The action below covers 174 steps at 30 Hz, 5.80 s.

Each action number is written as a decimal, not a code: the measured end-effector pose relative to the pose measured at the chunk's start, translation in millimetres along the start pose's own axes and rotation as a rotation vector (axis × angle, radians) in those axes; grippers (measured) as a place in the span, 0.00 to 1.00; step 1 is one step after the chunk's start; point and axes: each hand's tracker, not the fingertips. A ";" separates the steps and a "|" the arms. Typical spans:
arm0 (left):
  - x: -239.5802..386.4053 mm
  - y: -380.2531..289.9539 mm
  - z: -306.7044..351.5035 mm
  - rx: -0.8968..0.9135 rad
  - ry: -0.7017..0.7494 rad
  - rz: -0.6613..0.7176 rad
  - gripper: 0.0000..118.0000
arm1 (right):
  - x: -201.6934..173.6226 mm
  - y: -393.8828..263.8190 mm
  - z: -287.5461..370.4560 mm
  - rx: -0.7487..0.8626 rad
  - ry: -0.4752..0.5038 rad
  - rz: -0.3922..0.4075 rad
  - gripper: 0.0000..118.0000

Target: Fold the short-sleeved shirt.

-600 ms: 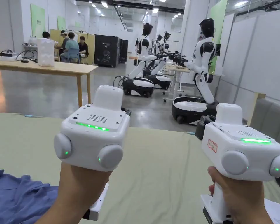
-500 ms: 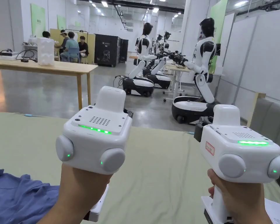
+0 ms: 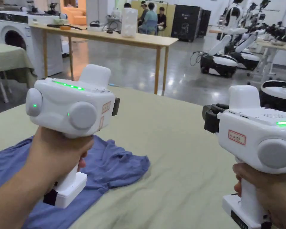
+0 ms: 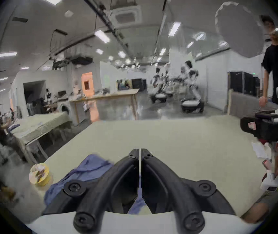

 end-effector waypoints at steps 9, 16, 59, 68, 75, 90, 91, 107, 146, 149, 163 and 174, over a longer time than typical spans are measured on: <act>-130.9 -54.0 -76.3 -0.421 0.155 0.022 0.00 | -127.2 -55.7 -115.8 -0.200 0.273 0.109 0.01; -150.5 -95.3 -165.1 -0.606 0.017 0.057 0.04 | -144.5 -76.8 -145.3 -0.253 0.296 0.131 0.01; -98.0 -42.8 -169.7 -0.453 -0.006 -0.064 0.00 | -53.7 -60.8 -70.6 -0.169 0.074 0.051 0.01; -18.6 60.8 -75.7 -0.245 -0.184 -0.159 0.00 | -6.7 -29.5 0.2 -0.052 -0.047 -0.001 0.01; 103.1 112.4 -37.3 -0.117 -0.354 -0.257 0.00 | 44.4 -6.6 65.7 0.025 -0.194 -0.009 0.01; 391.6 76.3 -81.7 -0.236 -0.696 -0.320 0.00 | 167.0 -32.9 170.5 -0.010 -0.492 -0.048 0.01; 404.8 65.7 -86.5 -0.258 -0.714 -0.330 0.00 | 172.2 -39.8 171.6 -0.022 -0.501 -0.060 0.01; 290.5 -22.6 -34.8 0.200 -0.491 -0.011 0.92 | 175.5 -92.2 155.5 -0.026 -0.515 -0.163 0.01; 218.9 -142.1 -264.0 -0.705 -0.152 -0.057 0.75 | 169.2 -138.5 144.7 -0.128 -0.522 -0.109 0.01; 230.1 -132.8 -251.6 -0.696 -0.197 -0.121 0.32 | 181.5 -138.7 137.8 -0.144 -0.512 -0.127 0.01; 206.7 -130.9 -283.8 -0.728 -0.263 -0.115 0.01 | 272.6 -67.2 -106.8 -0.830 -0.082 -0.215 0.79; 196.9 -139.2 -308.7 -0.737 -0.287 -0.076 0.01 | 251.6 -173.9 -212.2 -1.190 -0.063 -0.144 0.68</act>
